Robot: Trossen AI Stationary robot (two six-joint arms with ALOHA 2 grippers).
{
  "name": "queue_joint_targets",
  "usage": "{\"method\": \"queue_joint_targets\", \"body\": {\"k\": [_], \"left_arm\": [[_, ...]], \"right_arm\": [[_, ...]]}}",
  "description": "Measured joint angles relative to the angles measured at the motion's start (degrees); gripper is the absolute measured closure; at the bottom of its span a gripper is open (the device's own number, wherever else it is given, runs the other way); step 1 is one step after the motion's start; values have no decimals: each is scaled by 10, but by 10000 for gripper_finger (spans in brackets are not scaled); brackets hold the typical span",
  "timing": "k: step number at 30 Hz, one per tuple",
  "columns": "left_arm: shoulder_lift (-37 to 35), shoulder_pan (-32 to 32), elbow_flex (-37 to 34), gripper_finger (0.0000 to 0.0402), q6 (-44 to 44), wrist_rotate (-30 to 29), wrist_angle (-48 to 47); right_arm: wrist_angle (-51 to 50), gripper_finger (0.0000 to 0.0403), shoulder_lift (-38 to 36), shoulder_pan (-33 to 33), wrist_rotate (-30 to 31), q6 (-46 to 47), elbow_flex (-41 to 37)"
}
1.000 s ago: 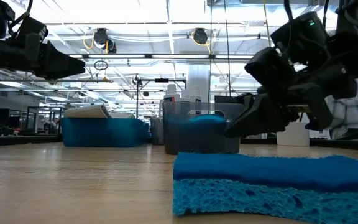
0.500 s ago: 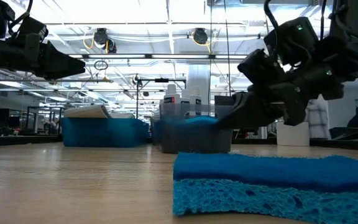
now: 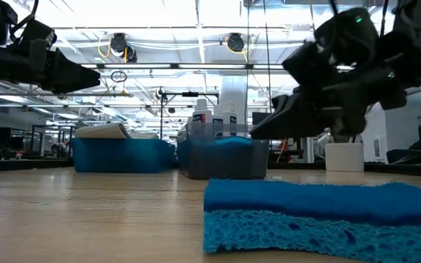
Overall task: Pick & Place Kitchen Items
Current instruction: Put the blue sponge into the bottom black bin
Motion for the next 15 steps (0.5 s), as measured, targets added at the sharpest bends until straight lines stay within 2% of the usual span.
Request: {"method": "queue_joint_targets", "body": {"k": [8,15], "left_arm": [[0,0,0,119,0,0,0],[0,0,0,119,0,0,0]], "right_arm": [[4,392,-5,81,0,1,0],[2,335,-5,141,1,69,6]]}}
